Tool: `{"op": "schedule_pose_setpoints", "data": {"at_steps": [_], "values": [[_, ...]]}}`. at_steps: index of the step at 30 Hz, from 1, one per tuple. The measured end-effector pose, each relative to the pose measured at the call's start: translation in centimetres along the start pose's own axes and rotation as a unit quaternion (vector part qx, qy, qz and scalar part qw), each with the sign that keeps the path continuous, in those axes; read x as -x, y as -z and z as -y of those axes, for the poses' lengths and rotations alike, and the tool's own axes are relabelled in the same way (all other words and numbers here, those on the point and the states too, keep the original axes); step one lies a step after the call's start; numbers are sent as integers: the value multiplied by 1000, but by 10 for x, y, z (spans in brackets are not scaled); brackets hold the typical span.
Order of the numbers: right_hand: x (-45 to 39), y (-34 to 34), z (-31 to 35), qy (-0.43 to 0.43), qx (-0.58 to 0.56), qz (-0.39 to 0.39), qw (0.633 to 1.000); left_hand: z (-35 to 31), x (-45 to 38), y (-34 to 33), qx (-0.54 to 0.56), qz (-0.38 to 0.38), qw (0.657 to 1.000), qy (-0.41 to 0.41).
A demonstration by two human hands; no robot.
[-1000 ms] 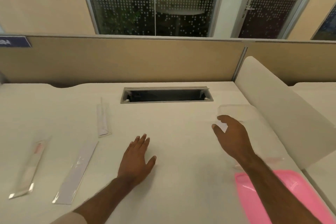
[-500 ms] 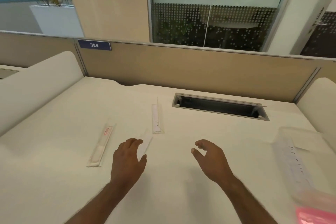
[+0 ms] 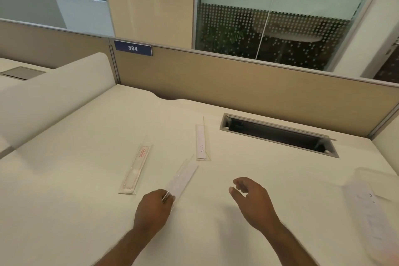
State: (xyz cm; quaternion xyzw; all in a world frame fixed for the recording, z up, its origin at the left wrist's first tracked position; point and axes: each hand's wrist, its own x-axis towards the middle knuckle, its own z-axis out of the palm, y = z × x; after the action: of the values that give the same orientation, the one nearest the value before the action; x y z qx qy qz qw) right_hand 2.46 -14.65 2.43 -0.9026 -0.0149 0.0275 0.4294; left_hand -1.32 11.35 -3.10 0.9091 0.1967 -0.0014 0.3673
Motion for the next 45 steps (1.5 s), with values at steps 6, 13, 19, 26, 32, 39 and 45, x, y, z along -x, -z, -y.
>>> {"op": "schedule_pose_setpoints", "data": {"at_steps": [6, 13, 19, 26, 32, 39, 45], "values": [[2, 14, -5, -6, -32, -18, 999, -5, 5, 16, 41, 14, 996, -78], [3, 37, 0, 35, -84, -51, 995, -34, 15, 44, 73, 142, 974, -160], [10, 56, -6, 49, -122, -45, 990, -59, 20, 48, 30, 122, 974, -189], [23, 78, -18, 16, -185, -39, 982, -84, 26, 42, 166, 105, 970, -143], [33, 94, -22, 38, -225, -55, 972, -112, 26, 31, 299, 76, 946, -98], [37, 117, -35, 93, -177, -44, 979, -139, 15, 28, 340, 133, 929, -63], [30, 123, -34, 100, -198, -100, 970, -150, 4, 31, 317, 200, 927, 13]]}}
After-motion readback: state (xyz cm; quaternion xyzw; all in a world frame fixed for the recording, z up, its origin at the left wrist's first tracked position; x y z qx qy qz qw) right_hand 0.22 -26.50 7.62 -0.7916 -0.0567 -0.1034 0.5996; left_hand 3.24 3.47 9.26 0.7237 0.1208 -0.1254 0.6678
